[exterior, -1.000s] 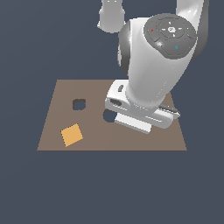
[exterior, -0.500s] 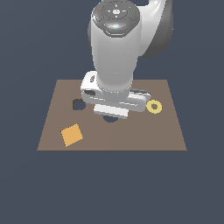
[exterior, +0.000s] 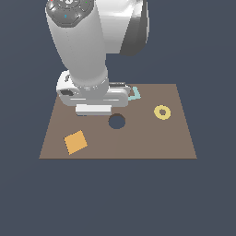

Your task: Insert a designated object into the corresponding slot on a board.

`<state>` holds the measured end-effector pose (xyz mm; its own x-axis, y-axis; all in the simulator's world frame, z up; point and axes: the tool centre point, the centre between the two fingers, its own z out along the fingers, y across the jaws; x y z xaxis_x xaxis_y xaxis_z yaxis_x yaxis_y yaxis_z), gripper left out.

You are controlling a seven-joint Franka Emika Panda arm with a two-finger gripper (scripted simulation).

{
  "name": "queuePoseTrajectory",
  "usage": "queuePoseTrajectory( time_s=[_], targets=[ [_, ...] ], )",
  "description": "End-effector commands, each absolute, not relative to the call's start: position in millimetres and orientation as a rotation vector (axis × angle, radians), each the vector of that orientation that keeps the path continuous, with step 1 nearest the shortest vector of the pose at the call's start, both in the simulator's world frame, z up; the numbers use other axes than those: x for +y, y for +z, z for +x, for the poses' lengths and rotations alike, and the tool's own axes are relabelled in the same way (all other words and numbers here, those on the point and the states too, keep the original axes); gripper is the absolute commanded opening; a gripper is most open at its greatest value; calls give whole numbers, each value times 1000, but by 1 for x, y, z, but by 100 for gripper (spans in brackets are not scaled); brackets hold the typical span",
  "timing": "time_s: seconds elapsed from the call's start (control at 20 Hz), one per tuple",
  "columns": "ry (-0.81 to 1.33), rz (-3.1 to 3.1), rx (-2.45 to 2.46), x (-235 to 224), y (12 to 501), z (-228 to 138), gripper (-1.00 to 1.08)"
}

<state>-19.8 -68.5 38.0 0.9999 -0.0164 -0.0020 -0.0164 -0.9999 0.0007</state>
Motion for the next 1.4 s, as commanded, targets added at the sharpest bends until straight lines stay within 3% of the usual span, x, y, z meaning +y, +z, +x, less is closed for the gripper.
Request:
queuePoseTrajectory(
  time_s=[0.0, 0.55, 1.25, 1.3, 1.35],
  targets=[
    [-2, 3141, 34, -84, 39, -23, -100],
    [-3, 3136, 179, -125, 40, -26, -100],
    [-2, 3135, 195, -130, 30, -24, -100],
    [-2, 3135, 195, -130, 30, -24, 100],
    [-2, 3135, 195, -130, 30, -24, 100]
  ],
)
